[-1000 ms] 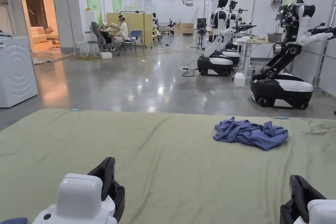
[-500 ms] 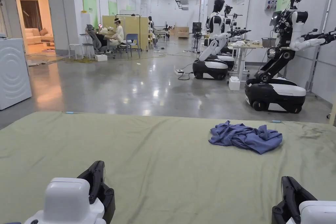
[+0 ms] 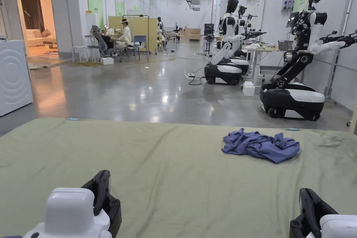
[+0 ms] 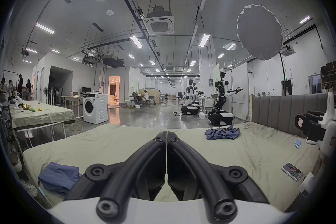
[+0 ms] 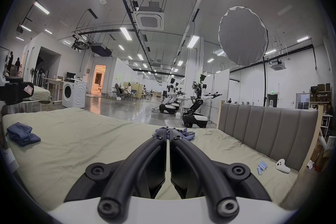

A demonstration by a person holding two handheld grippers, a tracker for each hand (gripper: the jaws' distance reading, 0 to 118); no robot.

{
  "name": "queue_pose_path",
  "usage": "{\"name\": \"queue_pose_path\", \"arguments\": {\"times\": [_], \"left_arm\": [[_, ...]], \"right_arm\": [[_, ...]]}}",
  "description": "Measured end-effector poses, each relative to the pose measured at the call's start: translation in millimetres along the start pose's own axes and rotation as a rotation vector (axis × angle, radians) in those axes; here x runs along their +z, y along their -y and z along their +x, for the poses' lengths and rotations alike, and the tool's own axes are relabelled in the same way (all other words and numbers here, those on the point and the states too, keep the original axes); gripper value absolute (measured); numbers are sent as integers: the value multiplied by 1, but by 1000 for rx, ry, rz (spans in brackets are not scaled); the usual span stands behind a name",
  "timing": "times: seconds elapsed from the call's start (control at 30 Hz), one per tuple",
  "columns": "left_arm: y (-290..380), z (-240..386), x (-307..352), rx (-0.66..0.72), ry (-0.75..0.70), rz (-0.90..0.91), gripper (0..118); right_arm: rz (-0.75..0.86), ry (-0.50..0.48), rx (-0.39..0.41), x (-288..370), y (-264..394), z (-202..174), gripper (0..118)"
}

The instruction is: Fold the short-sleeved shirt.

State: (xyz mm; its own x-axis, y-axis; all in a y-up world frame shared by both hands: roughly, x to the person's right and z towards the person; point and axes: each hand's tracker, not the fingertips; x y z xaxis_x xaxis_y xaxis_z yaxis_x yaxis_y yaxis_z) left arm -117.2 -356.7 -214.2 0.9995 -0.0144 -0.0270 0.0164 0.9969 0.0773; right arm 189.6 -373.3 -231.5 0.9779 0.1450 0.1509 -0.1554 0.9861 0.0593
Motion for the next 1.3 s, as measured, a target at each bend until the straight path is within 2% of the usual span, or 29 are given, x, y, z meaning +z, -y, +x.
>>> {"name": "queue_pose_path", "arguments": {"times": [1.3], "left_arm": [[0, 1, 1, -11, 3, -6, 1]], "right_arm": [[0, -32, -1, 2, 0, -10, 5]]}}
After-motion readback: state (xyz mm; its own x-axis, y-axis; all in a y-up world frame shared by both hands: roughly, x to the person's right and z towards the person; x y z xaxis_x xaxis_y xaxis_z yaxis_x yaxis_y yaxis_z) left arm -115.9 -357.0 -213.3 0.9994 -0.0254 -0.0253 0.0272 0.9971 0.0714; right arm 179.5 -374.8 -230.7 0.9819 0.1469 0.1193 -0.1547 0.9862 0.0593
